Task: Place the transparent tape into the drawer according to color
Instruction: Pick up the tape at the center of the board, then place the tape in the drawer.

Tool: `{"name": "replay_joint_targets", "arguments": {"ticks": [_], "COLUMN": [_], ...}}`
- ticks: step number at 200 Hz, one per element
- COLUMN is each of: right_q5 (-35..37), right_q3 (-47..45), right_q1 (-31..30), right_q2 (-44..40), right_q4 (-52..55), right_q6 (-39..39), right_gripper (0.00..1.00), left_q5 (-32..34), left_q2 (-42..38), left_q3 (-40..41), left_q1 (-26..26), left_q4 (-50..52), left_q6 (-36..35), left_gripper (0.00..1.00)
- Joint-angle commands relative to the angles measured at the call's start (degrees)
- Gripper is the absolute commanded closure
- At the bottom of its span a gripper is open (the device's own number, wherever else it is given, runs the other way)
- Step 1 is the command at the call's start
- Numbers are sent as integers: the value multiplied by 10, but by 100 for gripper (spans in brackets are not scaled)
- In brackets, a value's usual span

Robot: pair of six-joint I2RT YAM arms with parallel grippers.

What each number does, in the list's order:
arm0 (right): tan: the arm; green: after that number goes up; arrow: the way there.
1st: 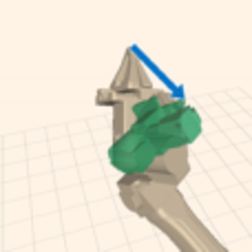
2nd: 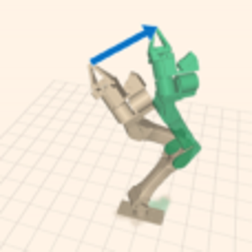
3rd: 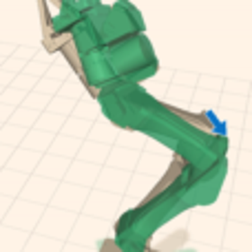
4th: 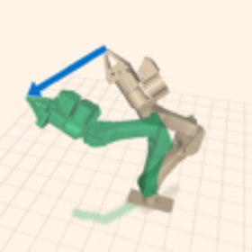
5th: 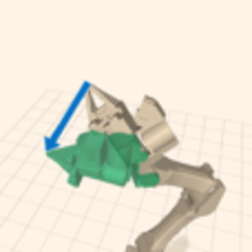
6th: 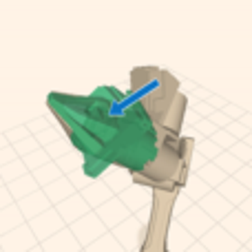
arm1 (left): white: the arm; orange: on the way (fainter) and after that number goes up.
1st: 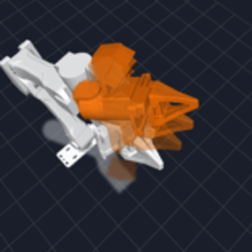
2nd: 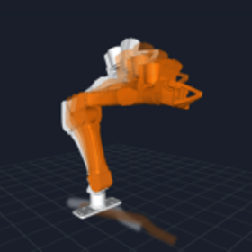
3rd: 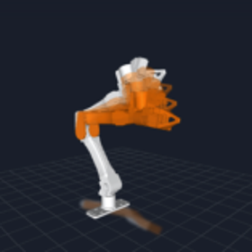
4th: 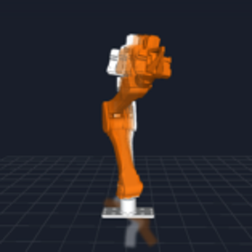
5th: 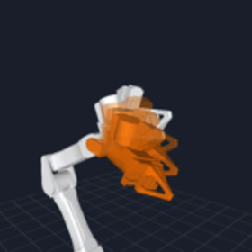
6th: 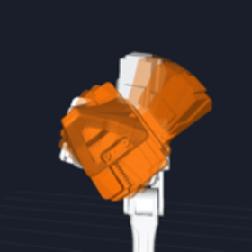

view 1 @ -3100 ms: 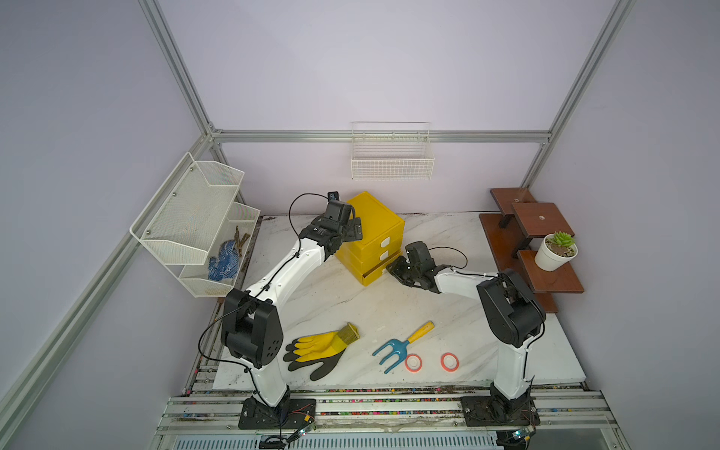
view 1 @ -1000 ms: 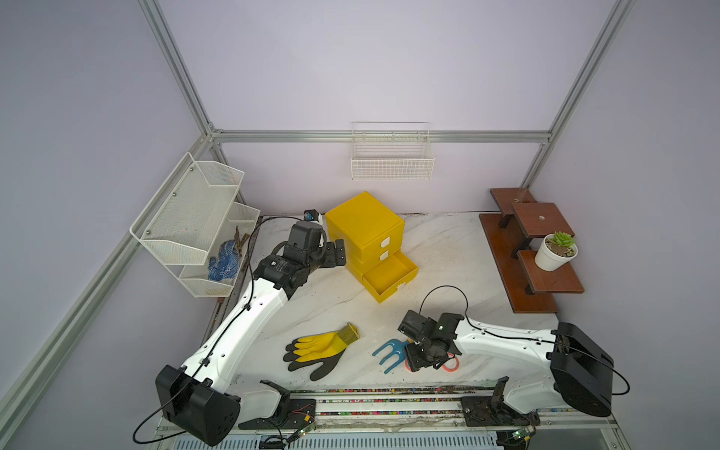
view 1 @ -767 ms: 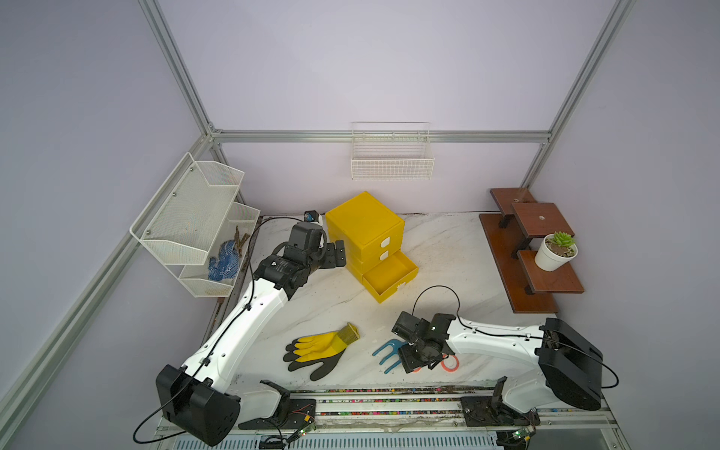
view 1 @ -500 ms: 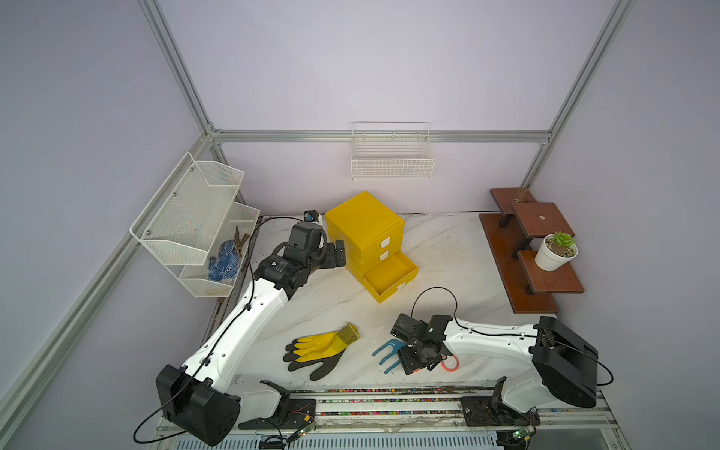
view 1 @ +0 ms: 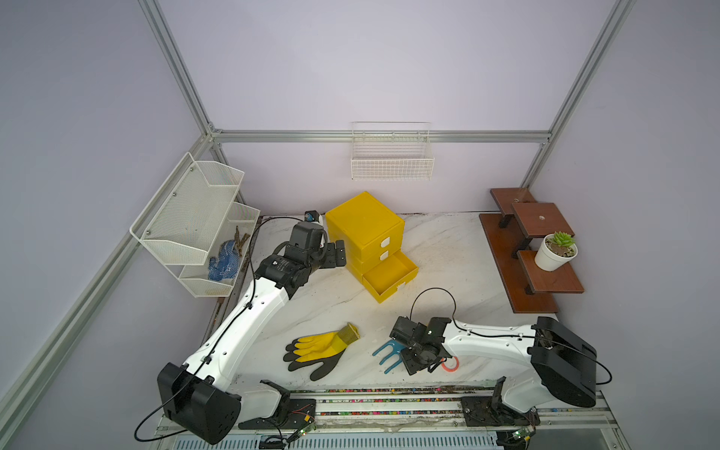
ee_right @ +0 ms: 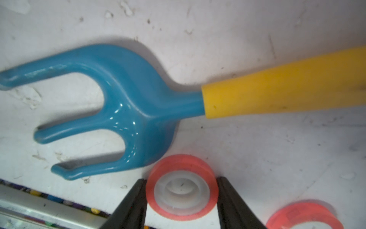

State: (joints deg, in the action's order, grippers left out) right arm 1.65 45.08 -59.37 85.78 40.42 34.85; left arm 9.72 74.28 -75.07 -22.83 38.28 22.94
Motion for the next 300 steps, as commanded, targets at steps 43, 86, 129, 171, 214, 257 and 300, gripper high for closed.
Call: {"name": "replay_joint_targets", "arguments": {"ticks": [43, 86, 129, 171, 214, 257, 300], "right_q5": [19, 15, 29, 46, 70, 77, 76], "right_q3": [48, 121, 199, 227, 235, 264, 270], "right_q1": [40, 143, 190, 202, 207, 212, 213], "right_q2": [-127, -99, 21, 103, 147, 184, 176], "right_q4": [-77, -208, -276, -308, -335, -322, -305], "right_q6": [-30, -67, -87, -100, -103, -102, -100], "right_gripper": [51, 51, 51, 51, 51, 42, 36], "left_q5": [7, 8, 6, 5, -1, -4, -9], "left_q2": [2, 3, 6, 4, 6, 7, 10], "left_q3": [5, 10, 10, 12, 12, 13, 14], "left_q1": [5, 5, 5, 5, 4, 5, 5], "left_q4": [-16, -18, -20, -20, -22, -23, -23], "left_q6": [-6, -6, -8, -10, -10, -10, -9], "left_gripper": [0, 0, 0, 0, 0, 0, 0]}}
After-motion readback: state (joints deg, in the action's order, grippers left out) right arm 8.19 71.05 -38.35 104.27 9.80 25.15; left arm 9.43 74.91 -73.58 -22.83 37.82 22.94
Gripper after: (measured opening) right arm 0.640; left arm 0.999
